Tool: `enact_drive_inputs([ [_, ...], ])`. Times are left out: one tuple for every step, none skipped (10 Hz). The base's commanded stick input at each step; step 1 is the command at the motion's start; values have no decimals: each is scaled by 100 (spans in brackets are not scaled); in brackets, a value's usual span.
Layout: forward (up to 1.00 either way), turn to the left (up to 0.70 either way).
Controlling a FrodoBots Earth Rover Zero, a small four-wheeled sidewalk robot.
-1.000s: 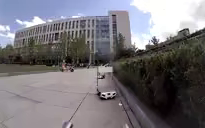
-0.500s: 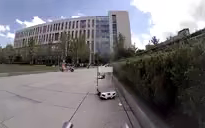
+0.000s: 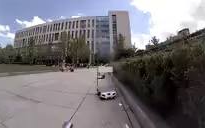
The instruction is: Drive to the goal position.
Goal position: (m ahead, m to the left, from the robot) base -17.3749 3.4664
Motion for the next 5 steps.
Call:
enact_drive_inputs([
  [5, 1],
  [5, 1],
  [5, 1],
  [5, 1],
  [5, 1],
])
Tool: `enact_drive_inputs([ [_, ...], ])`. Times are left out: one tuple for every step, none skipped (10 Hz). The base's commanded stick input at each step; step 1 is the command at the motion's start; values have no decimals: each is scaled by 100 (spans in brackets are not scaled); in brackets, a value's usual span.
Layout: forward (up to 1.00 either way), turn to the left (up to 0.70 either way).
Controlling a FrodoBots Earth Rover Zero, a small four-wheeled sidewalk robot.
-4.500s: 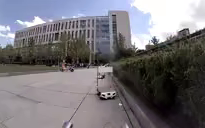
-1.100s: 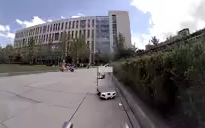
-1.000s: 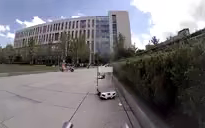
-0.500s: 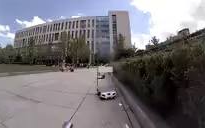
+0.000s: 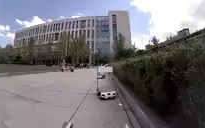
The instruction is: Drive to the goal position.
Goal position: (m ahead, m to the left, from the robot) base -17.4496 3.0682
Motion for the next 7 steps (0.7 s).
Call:
enact_drive_inputs([
  [5, 0],
  [5, 1],
  [5, 2],
  [5, 4],
  [2, 2],
  [-6, 0],
  [-64, 2],
])
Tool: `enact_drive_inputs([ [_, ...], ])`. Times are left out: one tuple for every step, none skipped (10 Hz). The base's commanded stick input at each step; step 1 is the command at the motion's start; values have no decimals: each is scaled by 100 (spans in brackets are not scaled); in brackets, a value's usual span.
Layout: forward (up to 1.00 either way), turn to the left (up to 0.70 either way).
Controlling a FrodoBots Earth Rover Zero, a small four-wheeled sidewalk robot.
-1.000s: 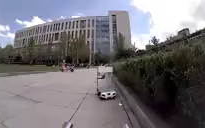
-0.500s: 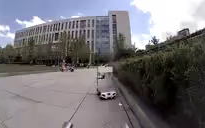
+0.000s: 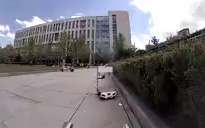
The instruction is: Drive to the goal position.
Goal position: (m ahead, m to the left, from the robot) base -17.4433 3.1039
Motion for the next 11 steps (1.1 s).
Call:
enact_drive_inputs([
  [-38, 3],
  [-12, 4],
  [0, 4],
  [0, 4],
  [0, 4],
  [0, 4],
  [0, 4],
  [0, 2],
  [0, 1],
  [0, 4],
  [0, 4],
])
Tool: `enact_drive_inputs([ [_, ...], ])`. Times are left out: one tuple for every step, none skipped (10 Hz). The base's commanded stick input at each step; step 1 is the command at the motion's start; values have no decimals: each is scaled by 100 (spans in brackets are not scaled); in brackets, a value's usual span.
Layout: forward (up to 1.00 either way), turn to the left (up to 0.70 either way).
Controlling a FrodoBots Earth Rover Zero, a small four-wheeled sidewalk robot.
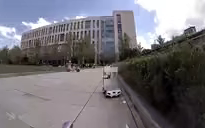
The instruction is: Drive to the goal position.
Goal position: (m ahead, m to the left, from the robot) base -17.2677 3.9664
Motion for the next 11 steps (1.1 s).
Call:
enact_drive_inputs([
  [0, 4],
  [0, 4],
  [2, 4],
  [4, 4],
  [4, 3],
  [5, 2],
  [5, 1],
  [8, 1],
  [10, 1],
  [10, 1],
  [10, 1],
])
